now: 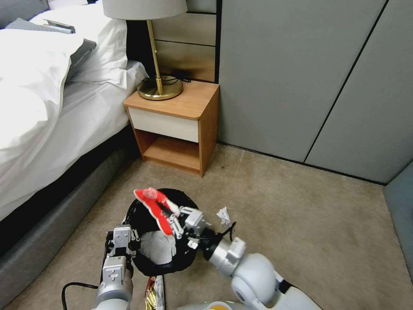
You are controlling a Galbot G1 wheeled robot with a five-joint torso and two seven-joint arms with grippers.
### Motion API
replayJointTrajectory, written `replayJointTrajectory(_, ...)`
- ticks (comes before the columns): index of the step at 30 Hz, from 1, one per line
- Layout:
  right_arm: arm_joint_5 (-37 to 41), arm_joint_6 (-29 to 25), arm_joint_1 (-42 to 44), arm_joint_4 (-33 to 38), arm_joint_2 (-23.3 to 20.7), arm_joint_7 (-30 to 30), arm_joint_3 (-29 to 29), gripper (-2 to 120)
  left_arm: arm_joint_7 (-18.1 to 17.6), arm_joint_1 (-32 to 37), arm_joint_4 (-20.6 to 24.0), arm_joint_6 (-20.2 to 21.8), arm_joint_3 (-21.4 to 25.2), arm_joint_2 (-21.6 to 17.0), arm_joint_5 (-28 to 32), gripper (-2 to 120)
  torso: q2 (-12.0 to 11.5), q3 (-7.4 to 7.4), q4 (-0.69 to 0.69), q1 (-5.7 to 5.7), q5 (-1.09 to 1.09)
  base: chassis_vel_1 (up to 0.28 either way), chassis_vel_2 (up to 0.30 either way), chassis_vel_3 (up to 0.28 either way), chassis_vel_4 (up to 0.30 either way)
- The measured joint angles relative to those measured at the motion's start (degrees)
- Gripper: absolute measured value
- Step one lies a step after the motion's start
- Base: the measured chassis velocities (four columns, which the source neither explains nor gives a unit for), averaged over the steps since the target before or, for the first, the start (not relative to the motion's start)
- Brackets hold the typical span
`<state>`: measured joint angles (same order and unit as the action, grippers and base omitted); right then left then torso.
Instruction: Pick up the trash bin, then pick up the garbage from the floor and place it into the trash bin.
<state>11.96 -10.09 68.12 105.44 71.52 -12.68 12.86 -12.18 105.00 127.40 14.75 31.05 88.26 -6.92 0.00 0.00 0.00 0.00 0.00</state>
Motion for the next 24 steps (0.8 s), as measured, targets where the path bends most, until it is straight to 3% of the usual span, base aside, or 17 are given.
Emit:
replayJointTrajectory(13, -1.65, -0.91, 0.05, -6.21, 0.92, -0.37, 0.20, 4, -0.01, 0.31, 0.37, -0.02, -0.65, 0.33, -0.70, 1, 0.00, 0.00, -0.01, 0.00, 0.00, 0.000, 0.000, 0.000, 0.000)
replayJointTrajectory(15, -1.88, -1.10, 0.65, -6.23, 0.67, -0.50, 0.13, 18, -0.01, 0.13, 0.43, -0.01, -0.58, 0.30, -0.69, 1, 0.00, 0.00, -0.01, 0.00, 0.00, 0.000, 0.000, 0.000, 0.000)
replayJointTrajectory(24, -1.25, -0.58, 1.44, -5.25, 0.27, 0.16, -0.29, 47, -0.01, -0.37, 0.45, 0.06, -0.33, 0.19, -0.46, 1, 0.00, 0.00, -0.01, 0.00, 0.00, 0.000, 0.000, 0.000, 0.000)
